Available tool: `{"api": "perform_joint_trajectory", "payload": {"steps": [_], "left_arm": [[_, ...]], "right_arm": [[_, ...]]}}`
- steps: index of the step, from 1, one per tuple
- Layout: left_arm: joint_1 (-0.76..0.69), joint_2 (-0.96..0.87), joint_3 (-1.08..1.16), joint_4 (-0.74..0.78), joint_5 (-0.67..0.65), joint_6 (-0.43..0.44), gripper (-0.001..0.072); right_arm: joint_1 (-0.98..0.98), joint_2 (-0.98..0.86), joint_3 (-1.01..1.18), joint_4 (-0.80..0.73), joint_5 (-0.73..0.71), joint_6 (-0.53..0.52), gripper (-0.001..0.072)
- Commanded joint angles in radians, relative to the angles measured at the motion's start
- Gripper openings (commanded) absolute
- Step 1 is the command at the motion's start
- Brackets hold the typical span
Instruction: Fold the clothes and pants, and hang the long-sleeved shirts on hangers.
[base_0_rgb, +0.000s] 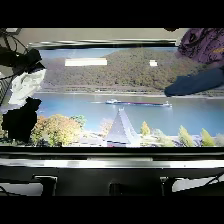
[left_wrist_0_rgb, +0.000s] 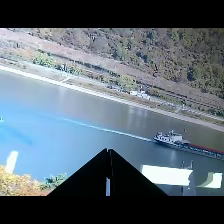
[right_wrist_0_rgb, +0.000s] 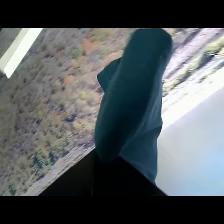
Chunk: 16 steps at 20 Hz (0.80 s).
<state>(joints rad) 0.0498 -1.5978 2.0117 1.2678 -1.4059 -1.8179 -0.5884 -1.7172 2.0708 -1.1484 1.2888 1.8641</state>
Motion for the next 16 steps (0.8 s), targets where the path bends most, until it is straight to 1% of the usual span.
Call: {"api": "perform_joint_trajectory", "payload": {"steps": [1, 3, 5, 9, 12, 14, 16], "left_arm": [[0.001, 0.000, 0.000, 0.000, -0.009, -0.015, 0.0020], [0.001, 0.001, 0.000, 0.000, -0.010, -0.015, 0.0021], [0.001, 0.001, 0.000, 0.000, -0.013, -0.015, 0.0021], [0.001, 0.001, 0.000, 0.000, -0.012, -0.014, 0.0021], [0.001, 0.000, 0.000, 0.000, -0.012, -0.014, 0.0021], [0.001, 0.000, 0.000, 0.000, -0.012, -0.014, 0.0020], [0.001, 0.000, 0.000, 0.000, -0.012, -0.014, 0.0020]], "right_arm": [[-0.107, 0.029, -0.019, -0.125, 0.072, 0.006, 0.0025], [-0.142, 0.044, -0.060, -0.172, 0.117, -0.005, 0.0025], [-0.171, 0.074, -0.150, -0.206, 0.145, -0.015, 0.0026], [-0.231, 0.222, -0.500, -0.251, 0.066, -0.008, 0.0026], [-0.275, 0.357, -0.777, -0.320, -0.001, -0.008, 0.0026], [-0.306, 0.429, -0.909, -0.330, -0.062, -0.009, 0.0026], [-0.314, 0.466, -0.991, -0.351, -0.077, -0.015, 0.0026]]}}
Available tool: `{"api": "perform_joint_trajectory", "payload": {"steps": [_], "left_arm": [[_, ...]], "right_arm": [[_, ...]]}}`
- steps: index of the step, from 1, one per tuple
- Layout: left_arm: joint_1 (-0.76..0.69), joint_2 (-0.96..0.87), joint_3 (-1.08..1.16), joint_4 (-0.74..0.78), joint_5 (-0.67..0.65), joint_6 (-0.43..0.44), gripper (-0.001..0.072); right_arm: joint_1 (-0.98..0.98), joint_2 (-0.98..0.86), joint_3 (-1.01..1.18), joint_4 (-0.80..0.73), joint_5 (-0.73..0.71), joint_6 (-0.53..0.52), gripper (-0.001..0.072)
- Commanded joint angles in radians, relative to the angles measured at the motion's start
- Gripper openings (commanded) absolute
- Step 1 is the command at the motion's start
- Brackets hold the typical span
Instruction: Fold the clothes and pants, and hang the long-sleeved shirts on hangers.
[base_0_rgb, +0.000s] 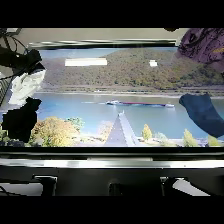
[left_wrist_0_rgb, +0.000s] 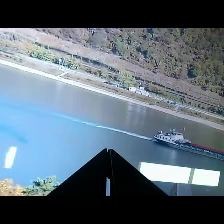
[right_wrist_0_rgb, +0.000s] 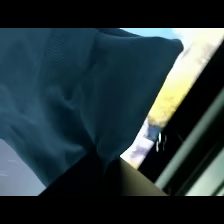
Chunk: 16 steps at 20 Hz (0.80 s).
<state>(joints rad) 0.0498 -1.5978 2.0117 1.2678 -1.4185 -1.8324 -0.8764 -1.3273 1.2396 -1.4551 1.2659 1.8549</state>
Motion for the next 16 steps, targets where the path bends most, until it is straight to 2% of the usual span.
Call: {"api": "perform_joint_trajectory", "payload": {"steps": [1, 11, 16], "left_arm": [[0.001, 0.000, 0.000, 0.000, 0.000, 0.000, 0.0020], [0.001, 0.000, 0.000, 0.000, 0.001, 0.000, 0.0021], [0.001, 0.000, 0.000, 0.000, 0.001, 0.000, 0.0021]], "right_arm": [[-0.026, 0.085, -0.191, -0.059, -0.050, -0.011, 0.0026], [-0.026, 0.097, -0.349, -0.243, -0.006, 0.032, 0.0027], [-0.026, 0.096, -0.351, -0.267, 0.035, 0.047, 0.0027]]}}
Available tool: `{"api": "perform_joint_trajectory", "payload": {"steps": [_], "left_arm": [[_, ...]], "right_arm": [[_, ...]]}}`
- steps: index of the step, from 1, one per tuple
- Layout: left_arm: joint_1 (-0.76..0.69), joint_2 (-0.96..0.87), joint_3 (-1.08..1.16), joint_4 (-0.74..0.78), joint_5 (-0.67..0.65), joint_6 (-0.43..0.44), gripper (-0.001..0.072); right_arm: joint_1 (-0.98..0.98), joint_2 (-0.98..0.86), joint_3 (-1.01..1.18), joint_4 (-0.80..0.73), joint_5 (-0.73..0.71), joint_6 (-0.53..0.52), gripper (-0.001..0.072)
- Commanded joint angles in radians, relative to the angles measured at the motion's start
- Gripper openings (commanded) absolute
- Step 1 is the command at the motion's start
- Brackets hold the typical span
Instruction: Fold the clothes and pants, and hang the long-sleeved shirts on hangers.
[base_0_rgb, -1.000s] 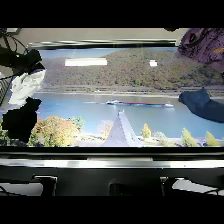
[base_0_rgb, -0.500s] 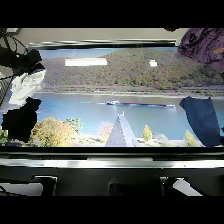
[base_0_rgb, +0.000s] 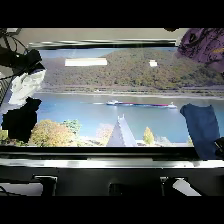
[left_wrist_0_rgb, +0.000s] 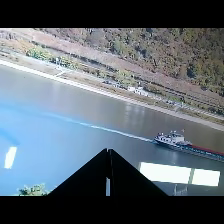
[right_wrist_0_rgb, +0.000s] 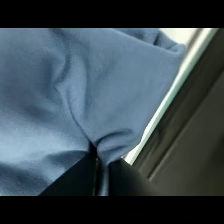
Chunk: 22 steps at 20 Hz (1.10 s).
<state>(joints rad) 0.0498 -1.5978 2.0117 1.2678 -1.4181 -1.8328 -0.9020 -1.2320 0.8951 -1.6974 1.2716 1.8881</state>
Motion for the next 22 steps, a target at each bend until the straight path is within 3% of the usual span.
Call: {"api": "perform_joint_trajectory", "payload": {"steps": [1, 6, 9, 11, 14, 15, 18, 20, 21, 22], "left_arm": [[0.001, 0.000, 0.000, 0.000, 0.000, 0.000, 0.0021], [0.001, 0.000, 0.000, 0.000, 0.001, 0.001, 0.0020], [0.001, 0.000, 0.000, 0.000, 0.001, 0.001, 0.0021], [0.001, 0.000, 0.000, 0.000, 0.001, 0.001, 0.0020], [0.001, 0.000, 0.000, 0.000, -0.005, 0.001, 0.0021], [0.001, 0.000, 0.000, 0.000, -0.012, 0.001, 0.0021], [-0.002, 0.006, 0.000, 0.000, -0.039, 0.047, 0.0020], [-0.017, 0.026, 0.000, 0.001, -0.041, 0.091, 0.0020], [-0.025, 0.040, 0.000, 0.001, -0.046, 0.090, 0.0019], [-0.038, 0.057, 0.000, 0.006, -0.063, 0.090, 0.0019]], "right_arm": [[0.000, 0.001, -0.006, -0.026, 0.039, 0.016, 0.0027], [0.000, 0.001, -0.015, -0.047, 0.092, 0.048, 0.0039], [0.000, 0.001, -0.016, -0.058, 0.115, 0.066, 0.0317], [0.000, 0.002, 0.004, -0.061, 0.130, 0.061, 0.0347], [0.000, 0.002, 0.188, 0.060, 0.076, 0.054, 0.0339], [0.006, 0.002, 0.272, 0.177, 0.026, 0.020, 0.0278], [0.168, 0.002, 0.483, 0.485, -0.158, -0.118, 0.0244], [0.386, 0.002, 0.542, 0.517, -0.201, -0.168, 0.0136], [0.517, 0.002, 0.547, 0.515, -0.217, -0.184, 0.0039], [0.639, 0.000, 0.547, 0.507, -0.229, -0.195, 0.0028]]}}
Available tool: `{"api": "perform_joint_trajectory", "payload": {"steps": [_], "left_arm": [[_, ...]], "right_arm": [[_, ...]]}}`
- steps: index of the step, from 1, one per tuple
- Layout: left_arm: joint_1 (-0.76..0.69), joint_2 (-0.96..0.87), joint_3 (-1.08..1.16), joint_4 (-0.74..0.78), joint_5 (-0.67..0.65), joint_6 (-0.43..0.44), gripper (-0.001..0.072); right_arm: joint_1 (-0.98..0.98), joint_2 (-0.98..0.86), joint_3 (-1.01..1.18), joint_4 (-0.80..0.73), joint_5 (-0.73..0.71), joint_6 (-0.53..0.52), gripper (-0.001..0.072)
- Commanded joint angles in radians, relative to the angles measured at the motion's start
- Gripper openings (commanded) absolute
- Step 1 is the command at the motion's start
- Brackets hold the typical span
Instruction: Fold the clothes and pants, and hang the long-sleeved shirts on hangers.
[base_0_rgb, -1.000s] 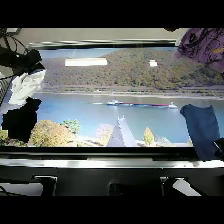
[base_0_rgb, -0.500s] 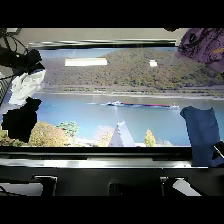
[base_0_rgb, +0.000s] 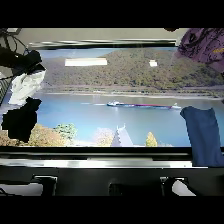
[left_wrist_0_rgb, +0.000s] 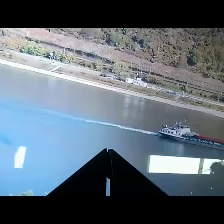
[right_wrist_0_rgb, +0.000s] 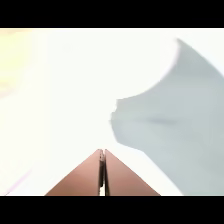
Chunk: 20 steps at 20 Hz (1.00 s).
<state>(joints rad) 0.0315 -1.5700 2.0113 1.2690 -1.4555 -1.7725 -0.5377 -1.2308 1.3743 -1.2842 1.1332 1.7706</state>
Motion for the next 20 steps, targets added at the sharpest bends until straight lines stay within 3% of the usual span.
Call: {"api": "perform_joint_trajectory", "payload": {"steps": [1, 4, 8, 20], "left_arm": [[-0.038, 0.047, -0.004, 0.033, -0.046, 0.034, 0.0019], [-0.126, 0.164, -0.154, 0.158, -0.039, 0.071, 0.0019], [-0.180, 0.375, -0.458, 0.151, 0.111, 0.054, 0.0019], [-0.176, 0.435, -0.518, 0.156, 0.148, 0.053, 0.0021]], "right_arm": [[0.406, -0.005, 0.068, 0.076, -0.109, -0.077, 0.0027], [0.744, -0.005, 0.068, -0.050, -0.128, -0.069, 0.0027], [1.025, -0.005, 0.068, -0.190, -0.099, -0.011, 0.0028], [1.068, -0.003, 0.068, -0.220, -0.114, -0.009, 0.0029]]}}
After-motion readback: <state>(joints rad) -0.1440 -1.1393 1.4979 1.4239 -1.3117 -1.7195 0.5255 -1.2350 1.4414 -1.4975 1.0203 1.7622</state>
